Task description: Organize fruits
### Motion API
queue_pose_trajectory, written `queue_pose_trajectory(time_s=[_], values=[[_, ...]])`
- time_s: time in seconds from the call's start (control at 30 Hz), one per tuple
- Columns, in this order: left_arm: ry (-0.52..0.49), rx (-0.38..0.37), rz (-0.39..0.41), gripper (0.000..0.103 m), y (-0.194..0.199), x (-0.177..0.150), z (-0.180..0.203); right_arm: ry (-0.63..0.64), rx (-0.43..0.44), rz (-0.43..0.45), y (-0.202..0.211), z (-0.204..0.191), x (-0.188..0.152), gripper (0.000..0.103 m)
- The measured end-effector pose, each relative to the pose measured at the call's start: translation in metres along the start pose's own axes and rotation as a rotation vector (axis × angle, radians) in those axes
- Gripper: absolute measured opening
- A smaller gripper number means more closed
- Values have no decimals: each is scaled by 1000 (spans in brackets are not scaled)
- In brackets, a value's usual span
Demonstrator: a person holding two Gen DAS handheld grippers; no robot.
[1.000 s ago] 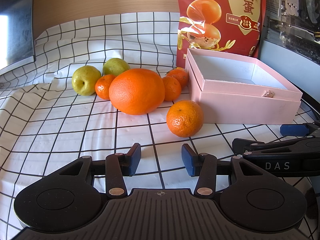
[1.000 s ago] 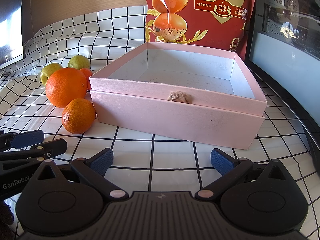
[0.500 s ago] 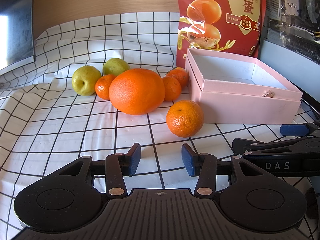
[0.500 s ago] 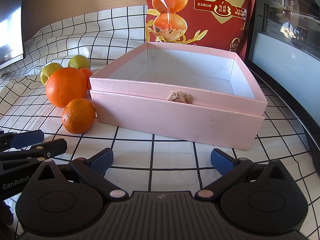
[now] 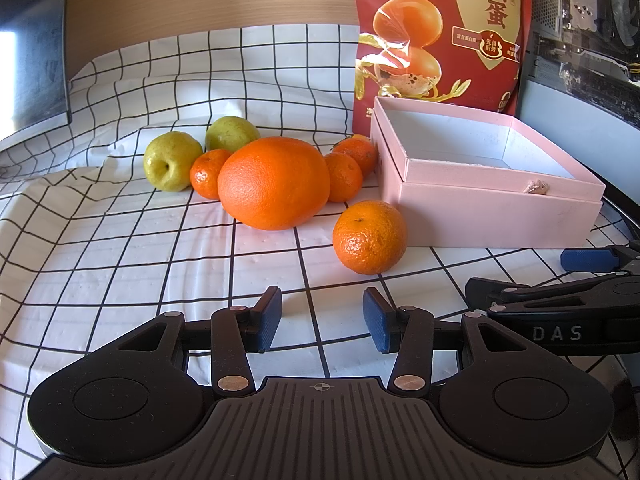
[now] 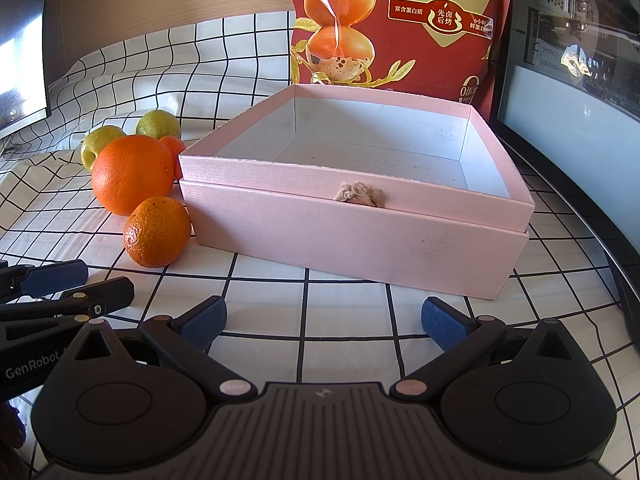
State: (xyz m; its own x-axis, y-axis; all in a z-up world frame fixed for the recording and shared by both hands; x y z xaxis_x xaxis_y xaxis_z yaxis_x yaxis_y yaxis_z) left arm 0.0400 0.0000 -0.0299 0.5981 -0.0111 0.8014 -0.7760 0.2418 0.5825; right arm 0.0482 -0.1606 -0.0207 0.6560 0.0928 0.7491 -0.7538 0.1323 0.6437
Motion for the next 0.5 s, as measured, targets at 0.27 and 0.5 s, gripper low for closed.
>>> queue_pose_trajectory(time_s=[0.27, 0.5], values=[[22, -35, -50, 44, 10, 15, -25, 116, 84, -122, -6, 0, 12, 103], [127, -101, -67, 42, 27, 73, -71, 115, 58, -231, -9, -5, 20, 98]])
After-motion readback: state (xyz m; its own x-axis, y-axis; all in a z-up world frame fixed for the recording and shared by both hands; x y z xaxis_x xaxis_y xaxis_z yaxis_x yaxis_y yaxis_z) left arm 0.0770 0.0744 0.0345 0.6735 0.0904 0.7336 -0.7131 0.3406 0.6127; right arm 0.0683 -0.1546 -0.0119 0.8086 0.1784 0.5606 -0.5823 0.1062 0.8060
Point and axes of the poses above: each gripper's, at about its wrist camera, not at the fingertips, and y roughly against the way its jaws point, z to its right, x to its top, the point moved 5 cm from there along -y, roughly the way its jaws point, and after that the axes turned 14 degrees about -x, right-handed, at the moved point
